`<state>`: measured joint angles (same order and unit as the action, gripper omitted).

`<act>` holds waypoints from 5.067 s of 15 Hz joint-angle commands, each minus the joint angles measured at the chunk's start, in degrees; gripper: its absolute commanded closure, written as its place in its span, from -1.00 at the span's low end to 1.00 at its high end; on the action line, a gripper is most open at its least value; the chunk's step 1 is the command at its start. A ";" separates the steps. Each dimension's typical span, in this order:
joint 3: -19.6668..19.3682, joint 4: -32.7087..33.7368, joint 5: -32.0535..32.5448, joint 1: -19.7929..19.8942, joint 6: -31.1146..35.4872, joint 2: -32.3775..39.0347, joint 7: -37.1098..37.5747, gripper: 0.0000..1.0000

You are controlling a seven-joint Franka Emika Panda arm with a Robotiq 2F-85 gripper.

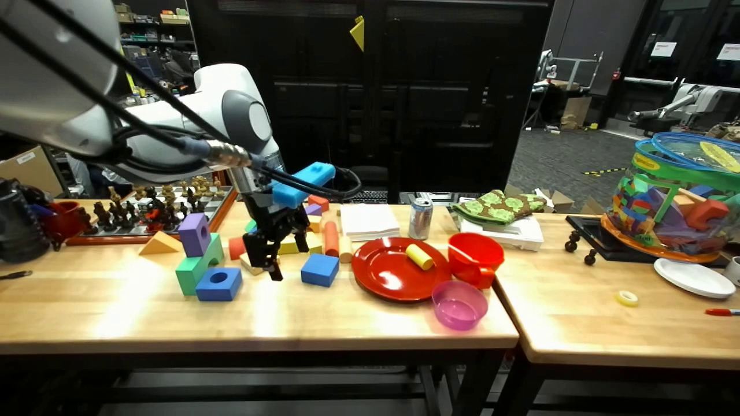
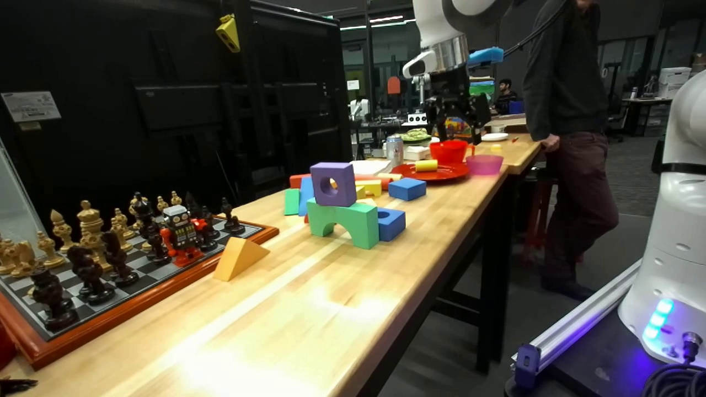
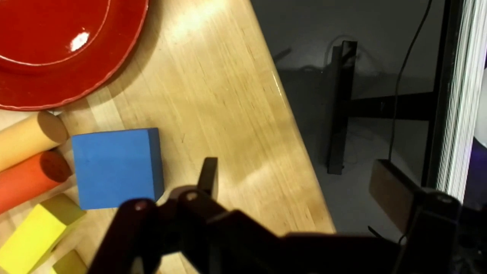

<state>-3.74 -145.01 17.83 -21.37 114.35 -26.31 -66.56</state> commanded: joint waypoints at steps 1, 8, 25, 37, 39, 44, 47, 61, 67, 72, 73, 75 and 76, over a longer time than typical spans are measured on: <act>3.38 2.97 -0.68 2.39 -0.81 2.60 -5.08 -1.00; 7.43 4.38 0.07 3.90 -0.56 2.34 -4.41 -1.00; 6.78 7.52 -0.22 4.01 -3.68 2.32 -22.50 -1.00; 5.14 16.43 9.46 7.77 -19.91 4.42 -56.73 -1.00; 5.25 17.59 11.61 7.94 -22.18 5.04 -61.18 -1.00; 6.11 19.08 13.39 7.21 -27.15 6.09 -70.36 -1.00; 6.73 19.74 12.60 6.71 -29.49 6.83 -75.55 -1.00; -0.46 19.94 5.44 -12.57 -30.61 10.17 -83.33 -1.00; -7.00 20.95 6.69 -17.14 -31.27 9.56 -82.71 -1.00; -6.94 20.95 6.69 -17.24 -31.29 9.55 -82.71 -1.00; -6.94 20.95 6.69 -17.24 -31.29 9.55 -82.71 -1.00; -6.94 20.95 6.69 -17.24 -31.29 9.55 -82.71 -1.00; -8.28 20.69 6.85 -19.23 -31.13 9.81 -82.61 -1.00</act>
<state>-10.70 -124.09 24.51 -38.62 83.06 -16.70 -149.17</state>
